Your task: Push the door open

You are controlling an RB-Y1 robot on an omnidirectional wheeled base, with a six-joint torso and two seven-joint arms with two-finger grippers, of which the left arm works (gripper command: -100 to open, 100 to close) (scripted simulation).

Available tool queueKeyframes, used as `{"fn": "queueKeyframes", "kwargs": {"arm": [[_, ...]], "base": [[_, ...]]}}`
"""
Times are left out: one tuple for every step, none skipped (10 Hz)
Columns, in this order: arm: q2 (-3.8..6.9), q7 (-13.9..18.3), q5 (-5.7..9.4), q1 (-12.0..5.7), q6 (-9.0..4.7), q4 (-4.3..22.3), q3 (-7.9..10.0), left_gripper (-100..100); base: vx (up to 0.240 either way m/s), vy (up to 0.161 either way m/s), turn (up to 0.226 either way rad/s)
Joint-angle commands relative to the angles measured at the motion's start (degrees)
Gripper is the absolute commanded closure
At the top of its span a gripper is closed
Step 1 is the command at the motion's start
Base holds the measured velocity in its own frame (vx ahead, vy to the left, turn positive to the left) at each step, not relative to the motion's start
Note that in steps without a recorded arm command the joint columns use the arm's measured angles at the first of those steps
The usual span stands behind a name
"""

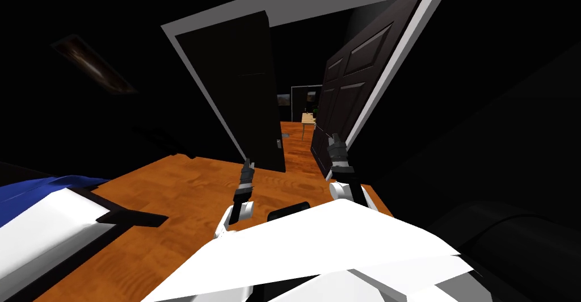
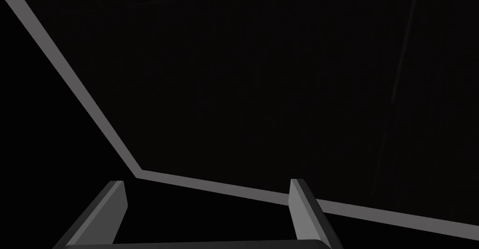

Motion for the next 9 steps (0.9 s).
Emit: {"fn": "queueKeyframes", "kwargs": {"arm": [[0.09, 0.1, -0.03, -0.72, -0.3, 1.6, 0.0, -100], [0.09, 0.2, -0.14, -1.66, -0.55, 3.7, -0.12, -100], [0.09, 0.3, -0.26, -2.6, -0.8, 5.4, -0.24, -100], [0.09, 0.5, -0.37, -3.53, -1.05, 7.5, -0.36, -100], [0.09, 0.6, -0.48, -4.47, -1.3, 9.4, -0.48, -100], [0.09, 0.6, -0.48, -4.47, -1.3, 9.8, -0.48, -100], [0.05, 0.7, -0.6, -5.39, -1.55, 11.8, -0.6, -100], [0.0, 0.8, -0.71, -6.3, -1.8, 13.7, -0.71, -100], [-0.06, 0.9, -0.82, -7.21, -2.04, 15.1, -0.83, -100]], "base": [[0.065, 0.005, -0.017], [0.061, -0.004, -0.02], [0.088, 0.003, -0.054], [0.104, 0.013, -0.052], [0.097, 0.013, -0.048], [0.059, 0.011, -0.017], [0.053, 0.01, -0.026], [0.07, 0.011, -0.048], [0.088, 0.011, -0.052]]}}
